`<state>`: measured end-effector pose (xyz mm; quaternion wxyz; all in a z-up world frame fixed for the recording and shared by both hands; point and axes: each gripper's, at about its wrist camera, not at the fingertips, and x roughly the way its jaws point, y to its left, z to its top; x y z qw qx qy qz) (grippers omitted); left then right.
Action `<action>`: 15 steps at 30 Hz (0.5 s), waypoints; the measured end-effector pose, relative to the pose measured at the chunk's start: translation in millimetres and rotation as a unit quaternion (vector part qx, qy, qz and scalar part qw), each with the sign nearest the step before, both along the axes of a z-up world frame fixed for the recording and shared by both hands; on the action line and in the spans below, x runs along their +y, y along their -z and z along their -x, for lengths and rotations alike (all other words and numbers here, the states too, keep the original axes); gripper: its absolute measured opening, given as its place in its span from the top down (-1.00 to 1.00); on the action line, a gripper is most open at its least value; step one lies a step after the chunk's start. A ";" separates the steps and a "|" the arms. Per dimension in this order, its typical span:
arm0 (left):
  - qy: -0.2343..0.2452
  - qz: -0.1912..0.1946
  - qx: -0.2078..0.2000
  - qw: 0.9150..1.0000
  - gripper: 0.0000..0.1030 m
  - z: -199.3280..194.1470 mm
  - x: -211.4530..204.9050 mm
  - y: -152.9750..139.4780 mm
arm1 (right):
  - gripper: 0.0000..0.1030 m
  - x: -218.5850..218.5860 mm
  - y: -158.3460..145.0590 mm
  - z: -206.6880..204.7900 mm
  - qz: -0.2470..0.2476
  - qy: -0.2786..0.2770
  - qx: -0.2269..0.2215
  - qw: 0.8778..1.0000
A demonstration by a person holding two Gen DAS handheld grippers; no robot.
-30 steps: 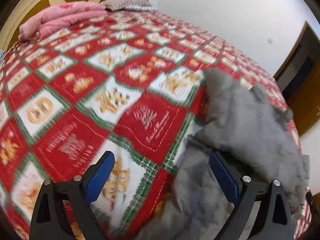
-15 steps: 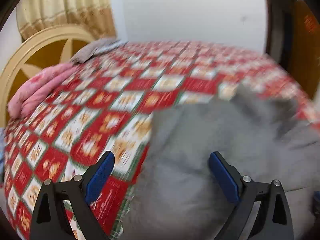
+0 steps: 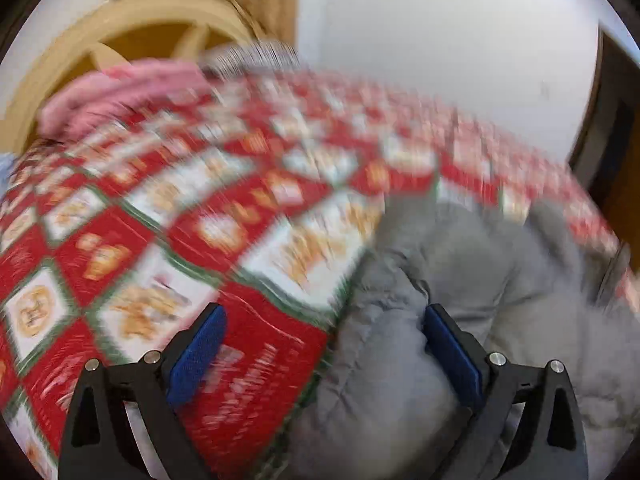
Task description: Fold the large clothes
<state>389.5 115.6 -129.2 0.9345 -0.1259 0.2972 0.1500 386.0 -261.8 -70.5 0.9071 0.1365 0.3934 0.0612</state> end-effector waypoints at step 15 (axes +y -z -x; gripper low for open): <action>0.039 0.008 -0.007 0.999 -0.92 -1.0 -8.3 9.0 | -0.79 -67.9 42.2 -185.3 -0.050 0.161 0.153 0.974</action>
